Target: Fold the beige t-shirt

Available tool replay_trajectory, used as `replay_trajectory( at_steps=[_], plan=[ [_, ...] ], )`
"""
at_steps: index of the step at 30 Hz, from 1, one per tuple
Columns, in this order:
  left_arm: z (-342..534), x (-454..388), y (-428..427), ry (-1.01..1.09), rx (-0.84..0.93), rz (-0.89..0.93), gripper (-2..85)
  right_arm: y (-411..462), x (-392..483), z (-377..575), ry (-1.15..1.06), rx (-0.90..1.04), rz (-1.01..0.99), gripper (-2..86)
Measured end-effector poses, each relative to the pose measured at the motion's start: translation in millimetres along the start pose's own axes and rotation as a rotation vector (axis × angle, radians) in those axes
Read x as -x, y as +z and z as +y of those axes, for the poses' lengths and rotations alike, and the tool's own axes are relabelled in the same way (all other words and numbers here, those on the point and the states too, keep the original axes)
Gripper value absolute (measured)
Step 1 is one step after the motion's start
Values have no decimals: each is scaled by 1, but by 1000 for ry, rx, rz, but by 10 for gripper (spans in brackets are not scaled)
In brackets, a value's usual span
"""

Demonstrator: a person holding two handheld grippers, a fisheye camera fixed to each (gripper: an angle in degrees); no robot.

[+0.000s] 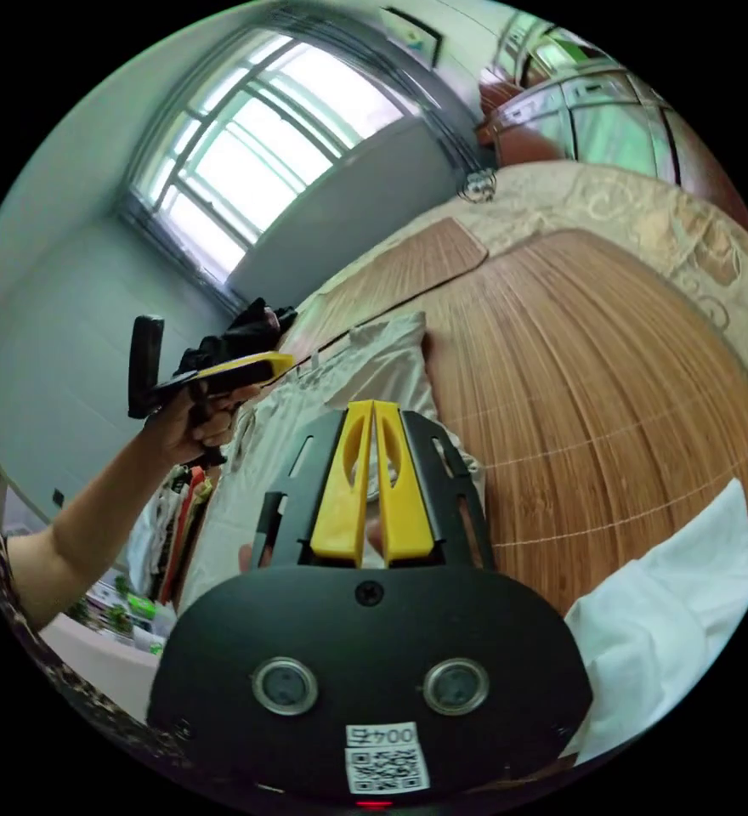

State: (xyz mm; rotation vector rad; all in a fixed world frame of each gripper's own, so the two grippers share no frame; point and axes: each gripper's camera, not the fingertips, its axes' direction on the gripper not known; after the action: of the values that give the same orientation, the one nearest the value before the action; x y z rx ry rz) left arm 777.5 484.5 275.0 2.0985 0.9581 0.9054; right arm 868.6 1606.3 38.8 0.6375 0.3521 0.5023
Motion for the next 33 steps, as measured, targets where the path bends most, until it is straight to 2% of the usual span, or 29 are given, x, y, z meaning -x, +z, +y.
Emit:
replay_trajectory(
  at_steps=[6,12,14,17,20,24,29,31,33],
  plan=[
    [-76,-16,100,-24,80,-93,144,24,-29,0,67,100,-90,1],
    [-101,-37,165,31,128,-137,144,47,-33,2,113,158,57,59],
    [-105,-41,181,45,148,-157,128,52,-29,4,94,160,102,56],
    [-113,-42,206,98,233,-198,40,56,-24,6,100,179,205,9],
    [-118,-28,202,89,212,-183,25,57,-20,10,83,194,287,-3],
    [-122,30,189,-93,181,-103,12,61,-9,18,26,206,388,-7],
    [-102,103,163,-341,58,14,7,62,-7,26,24,202,389,-6],
    [-87,120,132,-370,-45,78,6,55,-7,30,20,163,390,-5],
    [-71,122,103,-343,-125,113,5,33,11,36,-55,-17,462,-2]
  ],
)
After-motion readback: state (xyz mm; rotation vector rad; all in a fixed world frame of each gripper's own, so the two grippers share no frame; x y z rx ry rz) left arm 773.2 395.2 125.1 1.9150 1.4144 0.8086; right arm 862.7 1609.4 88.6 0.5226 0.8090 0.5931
